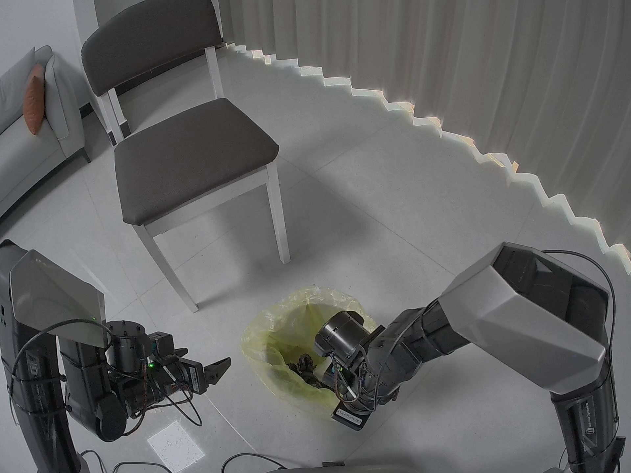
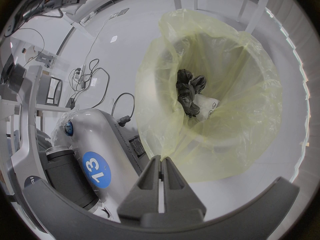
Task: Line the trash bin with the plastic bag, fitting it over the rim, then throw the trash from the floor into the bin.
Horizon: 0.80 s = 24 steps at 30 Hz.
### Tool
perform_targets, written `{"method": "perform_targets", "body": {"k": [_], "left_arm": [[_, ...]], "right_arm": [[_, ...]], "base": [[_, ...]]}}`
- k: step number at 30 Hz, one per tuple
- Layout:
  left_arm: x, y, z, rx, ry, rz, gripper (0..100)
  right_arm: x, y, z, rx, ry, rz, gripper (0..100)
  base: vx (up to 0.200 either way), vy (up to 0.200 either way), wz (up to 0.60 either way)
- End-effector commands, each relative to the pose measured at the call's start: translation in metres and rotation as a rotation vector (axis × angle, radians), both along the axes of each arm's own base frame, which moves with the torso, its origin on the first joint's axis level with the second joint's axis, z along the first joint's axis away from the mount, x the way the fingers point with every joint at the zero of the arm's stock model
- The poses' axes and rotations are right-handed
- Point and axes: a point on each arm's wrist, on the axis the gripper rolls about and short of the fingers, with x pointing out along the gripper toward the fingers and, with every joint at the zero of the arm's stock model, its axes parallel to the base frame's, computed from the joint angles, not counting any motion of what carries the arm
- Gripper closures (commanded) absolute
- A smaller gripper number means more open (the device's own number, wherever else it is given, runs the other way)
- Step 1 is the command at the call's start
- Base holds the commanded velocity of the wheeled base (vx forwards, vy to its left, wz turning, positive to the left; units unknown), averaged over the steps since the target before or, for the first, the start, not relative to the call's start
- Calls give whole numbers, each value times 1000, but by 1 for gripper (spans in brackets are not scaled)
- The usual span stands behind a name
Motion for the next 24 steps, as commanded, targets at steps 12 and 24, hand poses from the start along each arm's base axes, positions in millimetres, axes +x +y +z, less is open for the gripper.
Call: {"method": "perform_targets", "body": {"k": [12, 24], "left_arm": [[1, -2, 1, -8, -15, -3, 0], [-1, -4, 4, -17, -19, -10, 0]], "right_arm": [[-22, 6, 9, 0, 3, 52, 100], [-29, 8, 14, 5, 2, 63, 100]], "base": [[0, 0, 0], [0, 0, 0]]}}
